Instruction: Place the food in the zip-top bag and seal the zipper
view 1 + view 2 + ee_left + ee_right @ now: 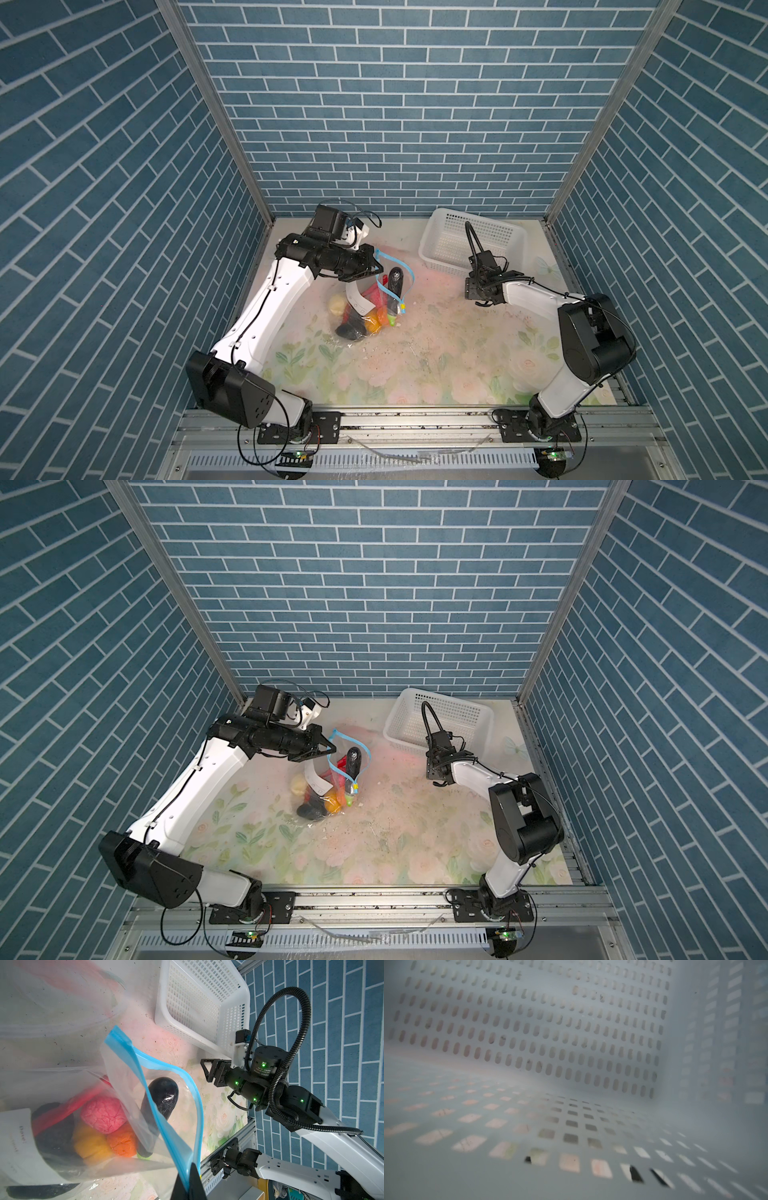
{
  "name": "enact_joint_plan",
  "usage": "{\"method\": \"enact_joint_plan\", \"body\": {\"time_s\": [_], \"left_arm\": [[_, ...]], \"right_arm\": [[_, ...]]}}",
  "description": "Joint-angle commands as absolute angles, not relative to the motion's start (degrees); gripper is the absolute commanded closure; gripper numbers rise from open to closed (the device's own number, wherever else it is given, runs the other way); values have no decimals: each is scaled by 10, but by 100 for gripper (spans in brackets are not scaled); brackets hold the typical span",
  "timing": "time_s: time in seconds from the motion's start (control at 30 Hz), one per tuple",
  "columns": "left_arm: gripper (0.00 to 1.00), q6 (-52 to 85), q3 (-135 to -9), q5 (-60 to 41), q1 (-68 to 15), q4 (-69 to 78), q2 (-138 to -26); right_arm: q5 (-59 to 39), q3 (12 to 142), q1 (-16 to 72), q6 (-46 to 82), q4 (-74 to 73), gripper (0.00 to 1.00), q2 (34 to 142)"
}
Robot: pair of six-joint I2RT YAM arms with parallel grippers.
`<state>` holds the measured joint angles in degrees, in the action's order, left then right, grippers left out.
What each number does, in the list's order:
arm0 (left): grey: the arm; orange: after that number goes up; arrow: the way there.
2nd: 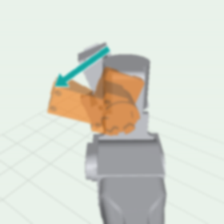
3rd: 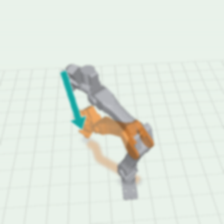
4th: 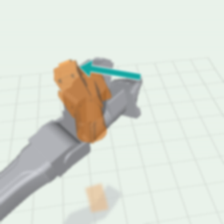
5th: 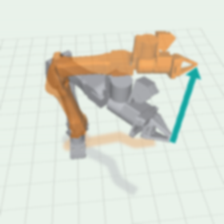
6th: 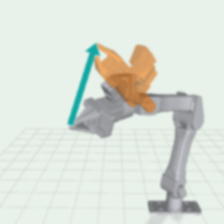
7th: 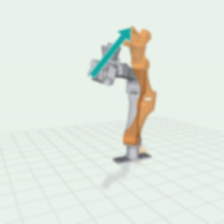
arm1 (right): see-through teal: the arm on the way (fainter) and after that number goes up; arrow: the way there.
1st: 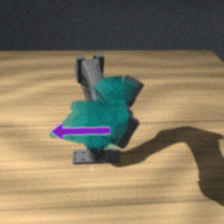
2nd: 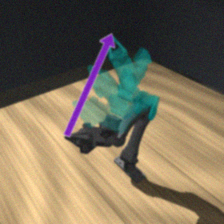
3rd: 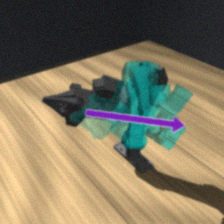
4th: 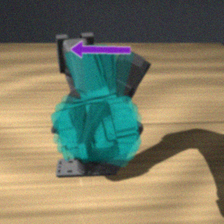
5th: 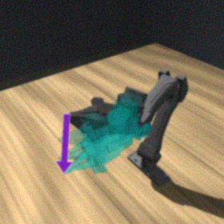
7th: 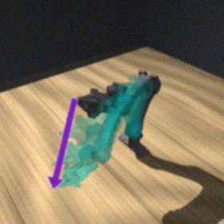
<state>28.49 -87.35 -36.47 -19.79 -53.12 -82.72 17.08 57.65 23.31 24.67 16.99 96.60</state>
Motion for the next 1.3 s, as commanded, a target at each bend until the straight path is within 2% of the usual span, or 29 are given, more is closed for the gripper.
{"method": "enact_joint_plan", "body": {"time_s": [0.0, 0.5, 0.63, 0.77, 1.0, 1.13, 1.27], "left_arm": [[100, 277, -879, -365, -199, -539, -825], [100, 283, -882, -365, -199, -535, -832], [100, 283, -881, -365, -200, -536, -834], [100, 286, -881, -363, -199, -536, -835], [100, 299, -868, -364, -199, -521, -832], [100, 299, -868, -365, -199, -517, -835], [100, 299, -866, -367, -199, -513, -841]], "right_arm": [[191, 617, 208, 220, 149, 24, 967], [180, 740, 150, 184, 138, 24, 1067], [160, 771, 144, 201, 179, 24, 1072], [54, 776, 145, 275, 279, 24, 1019], [-147, 742, 182, 397, 346, 35, 903], [-254, 772, 221, 442, 348, 37, 892], [-317, 827, 261, 462, 349, 35, 911]]}}
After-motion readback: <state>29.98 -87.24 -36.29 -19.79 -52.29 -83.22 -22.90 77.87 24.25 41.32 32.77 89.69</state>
